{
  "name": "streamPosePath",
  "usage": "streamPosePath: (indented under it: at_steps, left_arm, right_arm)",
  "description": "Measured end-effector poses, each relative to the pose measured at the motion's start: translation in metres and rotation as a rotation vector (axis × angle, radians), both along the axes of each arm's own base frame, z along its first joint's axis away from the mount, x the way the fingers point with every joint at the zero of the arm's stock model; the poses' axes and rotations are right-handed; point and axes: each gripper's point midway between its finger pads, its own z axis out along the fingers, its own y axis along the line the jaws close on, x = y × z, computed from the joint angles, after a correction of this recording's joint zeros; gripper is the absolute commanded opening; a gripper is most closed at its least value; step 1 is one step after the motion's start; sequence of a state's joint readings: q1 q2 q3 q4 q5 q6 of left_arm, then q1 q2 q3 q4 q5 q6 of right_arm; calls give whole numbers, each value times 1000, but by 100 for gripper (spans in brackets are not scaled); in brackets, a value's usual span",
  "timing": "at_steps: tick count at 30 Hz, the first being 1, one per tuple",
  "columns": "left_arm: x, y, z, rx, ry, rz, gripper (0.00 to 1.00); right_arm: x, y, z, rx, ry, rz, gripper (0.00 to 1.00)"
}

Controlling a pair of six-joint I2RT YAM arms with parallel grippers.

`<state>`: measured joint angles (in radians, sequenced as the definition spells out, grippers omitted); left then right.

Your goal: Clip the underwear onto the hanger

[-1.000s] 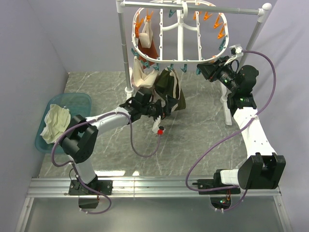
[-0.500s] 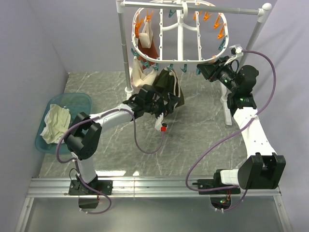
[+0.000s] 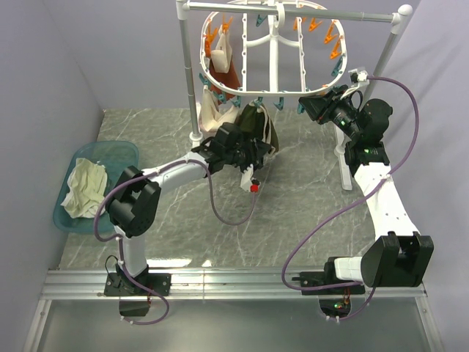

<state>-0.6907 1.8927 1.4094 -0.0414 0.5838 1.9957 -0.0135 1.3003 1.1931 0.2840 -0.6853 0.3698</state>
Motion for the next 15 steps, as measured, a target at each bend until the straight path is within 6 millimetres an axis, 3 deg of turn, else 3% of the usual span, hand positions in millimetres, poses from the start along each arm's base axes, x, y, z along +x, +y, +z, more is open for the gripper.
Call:
streamPosePath:
  at_steps: [6,15]
  left_arm:
    - [4,-4,10,2,-14,12,1]
    - [-4,-22,32,-20,-60,-5,0]
  right_arm:
    - [0,0,0,0,0,0,0]
    - [0,0,0,1,1,0,0]
